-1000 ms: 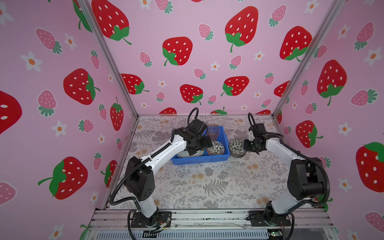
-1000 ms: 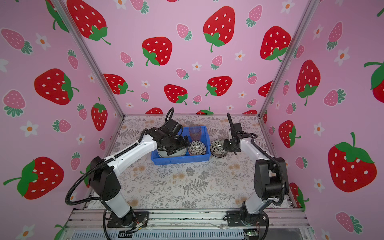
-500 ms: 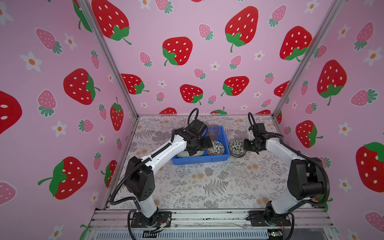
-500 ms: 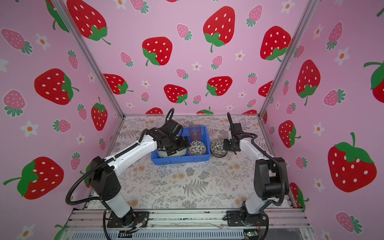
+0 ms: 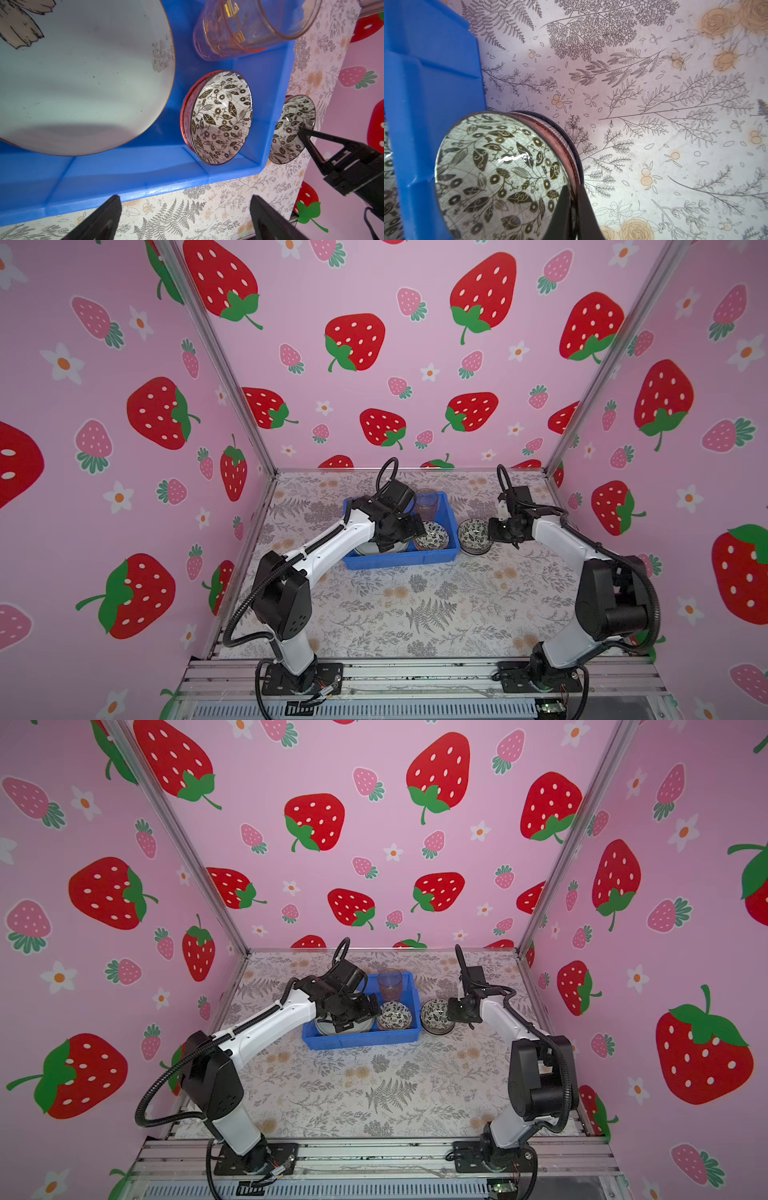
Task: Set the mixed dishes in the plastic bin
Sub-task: 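Close the right gripper on the rim of the top black-leaf bowl, then lift the black-leaf bowl off the stack with the right gripper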
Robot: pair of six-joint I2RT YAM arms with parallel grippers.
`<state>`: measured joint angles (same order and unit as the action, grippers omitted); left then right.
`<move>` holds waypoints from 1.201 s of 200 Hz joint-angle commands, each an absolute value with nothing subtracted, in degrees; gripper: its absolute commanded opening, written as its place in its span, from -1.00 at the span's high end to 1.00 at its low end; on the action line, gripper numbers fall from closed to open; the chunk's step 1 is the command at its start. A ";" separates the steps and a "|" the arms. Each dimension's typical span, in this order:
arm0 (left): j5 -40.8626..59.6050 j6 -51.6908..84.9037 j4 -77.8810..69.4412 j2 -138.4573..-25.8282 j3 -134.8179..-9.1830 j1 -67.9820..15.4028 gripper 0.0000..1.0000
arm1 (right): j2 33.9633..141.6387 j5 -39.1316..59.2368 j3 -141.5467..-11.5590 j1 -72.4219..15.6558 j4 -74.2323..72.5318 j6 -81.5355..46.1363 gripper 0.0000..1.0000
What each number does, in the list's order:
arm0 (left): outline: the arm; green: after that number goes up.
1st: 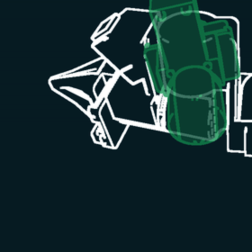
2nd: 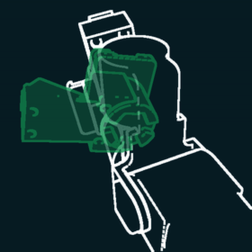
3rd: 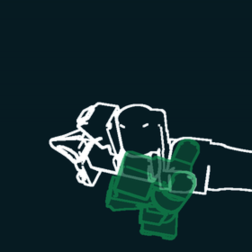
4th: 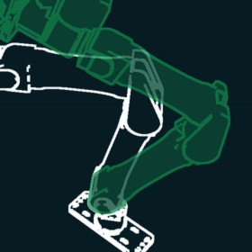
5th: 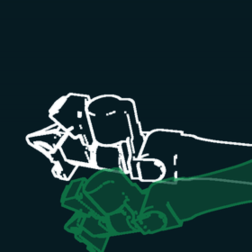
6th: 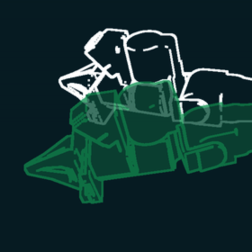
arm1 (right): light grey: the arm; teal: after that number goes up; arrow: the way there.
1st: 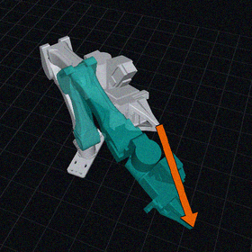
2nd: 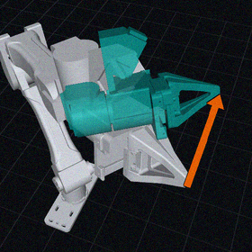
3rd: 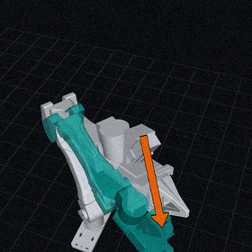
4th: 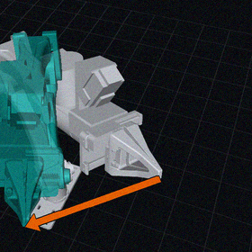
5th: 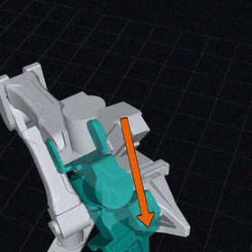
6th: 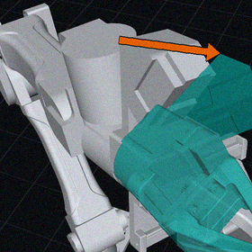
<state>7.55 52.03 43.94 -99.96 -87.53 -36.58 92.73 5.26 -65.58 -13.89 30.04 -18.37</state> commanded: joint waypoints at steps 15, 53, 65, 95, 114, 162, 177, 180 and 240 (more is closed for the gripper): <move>7.38 51.59 44.83 -100.15 -87.02 -36.41 -0.98 | 90.66 4.67 -68.40 -14.24 31.80 -18.37 0.91; 7.02 51.60 45.34 -99.76 -86.91 -36.39 -0.98 | 89.72 4.01 -68.87 -14.27 32.57 -18.20 0.96; 6.88 51.64 45.29 -99.69 -86.82 -36.39 -0.98 | 89.43 3.69 -68.85 -14.30 32.64 -18.19 0.96; 6.88 51.58 45.34 -99.49 -86.66 -36.38 -0.98 | 88.80 3.22 -69.20 -14.24 33.04 -18.19 0.98; 6.89 51.66 45.39 -99.40 -86.66 -36.39 -0.98 | 88.26 2.86 -69.50 -14.25 33.57 -18.04 0.98; 7.50 52.45 44.66 -99.47 -87.65 -36.90 -0.98 | 86.95 3.34 -70.74 -14.30 34.70 -17.49 0.99; 7.48 52.81 44.60 -99.91 -89.11 -37.35 -0.98 | 86.63 4.25 -71.47 -14.25 35.55 -16.93 1.00; 8.22 52.87 44.61 -100.04 -89.43 -37.58 -0.98 | 86.52 4.36 -71.52 -14.28 35.81 -16.88 1.00; 9.37 52.63 45.48 -104.15 -98.13 -40.15 -0.98 | 84.83 7.46 -75.89 -14.94 41.78 -14.86 0.99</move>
<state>9.13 52.51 44.38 -102.21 -93.67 -39.20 87.44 4.54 -73.01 -14.37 38.81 -16.29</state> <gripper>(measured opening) 0.990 0.078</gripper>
